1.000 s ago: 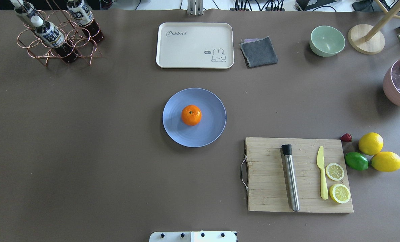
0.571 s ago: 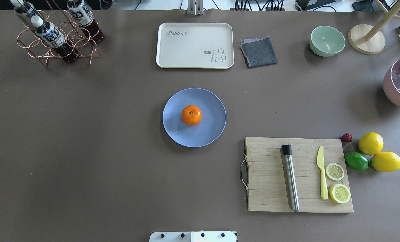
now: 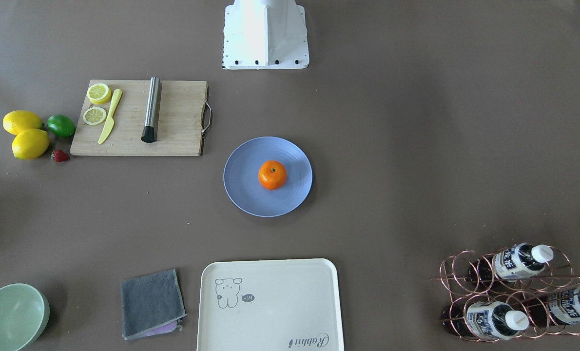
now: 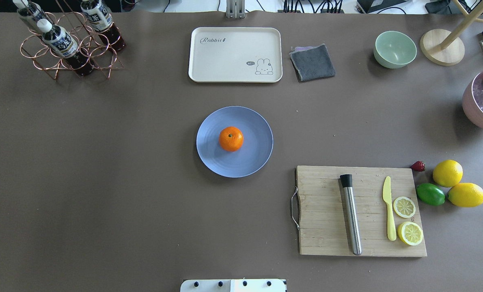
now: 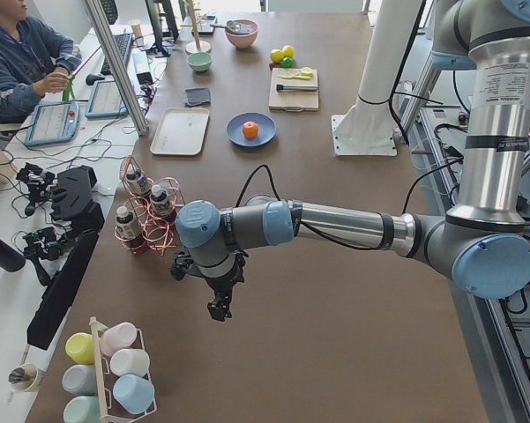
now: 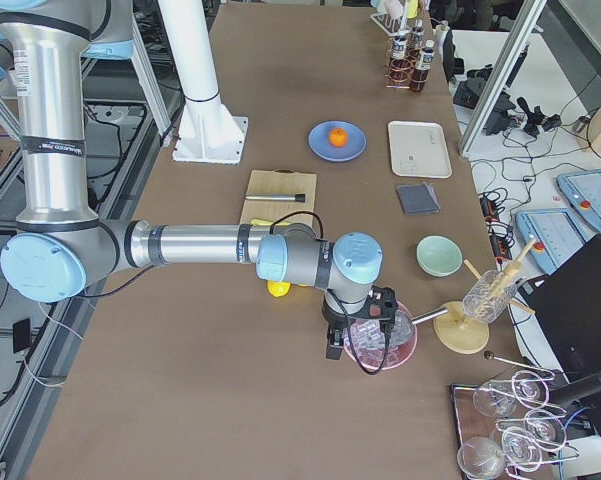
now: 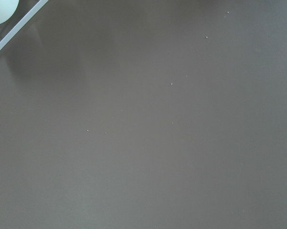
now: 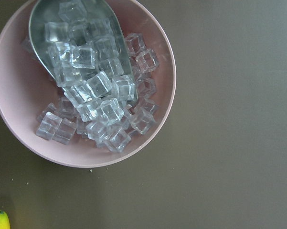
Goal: Pick orange to plate
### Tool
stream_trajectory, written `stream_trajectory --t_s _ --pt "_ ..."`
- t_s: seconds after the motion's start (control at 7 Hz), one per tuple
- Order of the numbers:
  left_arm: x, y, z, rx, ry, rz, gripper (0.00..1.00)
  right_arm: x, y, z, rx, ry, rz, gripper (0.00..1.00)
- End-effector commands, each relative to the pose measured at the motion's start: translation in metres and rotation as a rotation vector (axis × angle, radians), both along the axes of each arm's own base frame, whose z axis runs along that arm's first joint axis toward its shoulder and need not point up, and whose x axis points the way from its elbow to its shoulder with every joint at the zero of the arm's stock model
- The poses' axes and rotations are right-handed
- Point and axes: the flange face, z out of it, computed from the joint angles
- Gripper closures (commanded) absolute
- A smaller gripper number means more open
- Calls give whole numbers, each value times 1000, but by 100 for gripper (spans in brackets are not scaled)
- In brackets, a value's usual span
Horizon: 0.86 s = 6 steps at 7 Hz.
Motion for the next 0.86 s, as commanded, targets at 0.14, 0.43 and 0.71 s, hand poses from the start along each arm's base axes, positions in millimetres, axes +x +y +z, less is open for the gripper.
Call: stream_trajectory --t_s 0.14,0.43,0.71 --pt "-9 2 1 -2 1 -21 2 -3 -1 -6 10 -47 2 0" --pt "-9 2 1 -2 1 -21 2 -3 -1 -7 9 -47 4 0" --pt "-9 2 1 -3 3 -21 2 -3 -2 -8 15 -47 2 0"
